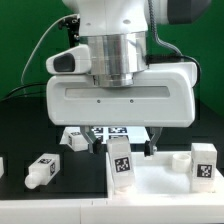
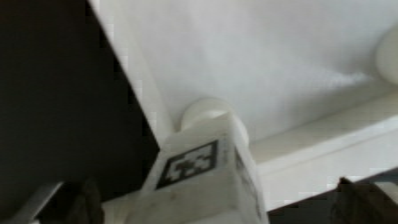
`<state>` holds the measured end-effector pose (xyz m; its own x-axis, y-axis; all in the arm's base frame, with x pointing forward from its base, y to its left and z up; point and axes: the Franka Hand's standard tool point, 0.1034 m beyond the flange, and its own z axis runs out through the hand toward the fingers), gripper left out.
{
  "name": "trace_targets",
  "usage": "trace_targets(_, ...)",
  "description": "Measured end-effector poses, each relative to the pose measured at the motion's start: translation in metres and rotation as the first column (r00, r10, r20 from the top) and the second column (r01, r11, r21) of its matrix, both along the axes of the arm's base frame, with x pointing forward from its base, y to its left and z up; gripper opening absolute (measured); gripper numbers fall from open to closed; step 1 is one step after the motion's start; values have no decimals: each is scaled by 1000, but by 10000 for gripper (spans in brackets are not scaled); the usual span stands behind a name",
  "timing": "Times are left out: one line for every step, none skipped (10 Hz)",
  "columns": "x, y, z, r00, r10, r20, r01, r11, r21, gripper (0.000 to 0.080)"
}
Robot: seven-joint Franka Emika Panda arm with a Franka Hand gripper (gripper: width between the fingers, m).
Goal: Assemble square table
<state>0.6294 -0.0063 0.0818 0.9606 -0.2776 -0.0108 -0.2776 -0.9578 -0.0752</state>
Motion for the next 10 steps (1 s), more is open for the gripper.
trace_targets(0,0,0,1000,21,1,-21,1000,0,649)
trace_targets(0,0,0,1000,6,0,-6,1000,1,649)
trace_targets(0,0,0,1000,-8,-1,8,1000,1,649)
trace_targets(0,0,0,998,-59,-5,59,998,2,526)
trace_targets(0,0,0,993,-119,-10,119,993,2,388)
trace_targets(0,1,0,981,-193,-15,194,981,2,283)
trace_targets(0,1,0,964,-266,-21,266,964,3,283)
trace_targets(0,1,0,942,-335,-27,335,942,2,284)
trace_targets(1,4,-1,895,-445,-30,445,896,-1,284)
trace_targets(1,9,-2,815,-579,-32,579,815,-7,284)
